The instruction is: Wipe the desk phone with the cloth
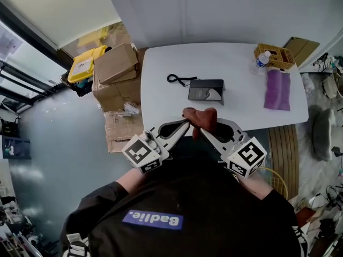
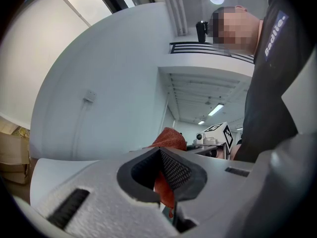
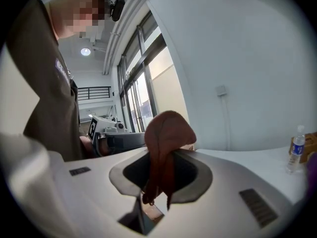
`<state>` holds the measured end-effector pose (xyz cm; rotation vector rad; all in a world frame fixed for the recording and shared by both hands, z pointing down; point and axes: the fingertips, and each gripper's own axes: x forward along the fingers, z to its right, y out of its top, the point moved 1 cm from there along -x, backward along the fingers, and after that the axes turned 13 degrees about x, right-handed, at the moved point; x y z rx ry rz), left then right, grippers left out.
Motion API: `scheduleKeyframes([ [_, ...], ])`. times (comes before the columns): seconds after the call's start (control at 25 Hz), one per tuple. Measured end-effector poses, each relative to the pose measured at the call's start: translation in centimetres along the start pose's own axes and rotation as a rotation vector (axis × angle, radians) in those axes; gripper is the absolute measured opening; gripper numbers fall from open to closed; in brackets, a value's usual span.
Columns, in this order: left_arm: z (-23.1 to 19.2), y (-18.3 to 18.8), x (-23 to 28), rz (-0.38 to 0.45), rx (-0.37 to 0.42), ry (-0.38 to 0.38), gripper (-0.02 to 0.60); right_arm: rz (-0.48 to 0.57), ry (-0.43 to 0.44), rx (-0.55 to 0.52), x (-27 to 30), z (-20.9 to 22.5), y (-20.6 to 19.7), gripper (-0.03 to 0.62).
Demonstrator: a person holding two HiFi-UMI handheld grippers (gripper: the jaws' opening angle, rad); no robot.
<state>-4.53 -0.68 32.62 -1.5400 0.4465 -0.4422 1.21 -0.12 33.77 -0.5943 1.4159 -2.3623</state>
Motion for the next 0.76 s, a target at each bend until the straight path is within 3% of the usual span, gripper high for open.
scheduleKeyframes([
  [0.76, 0.24, 0.31, -0.05, 0.006, 0.003, 0.022, 0.009, -0.015, -0.002, 0.006, -0.27, 0.20, -0.17, 0.089],
])
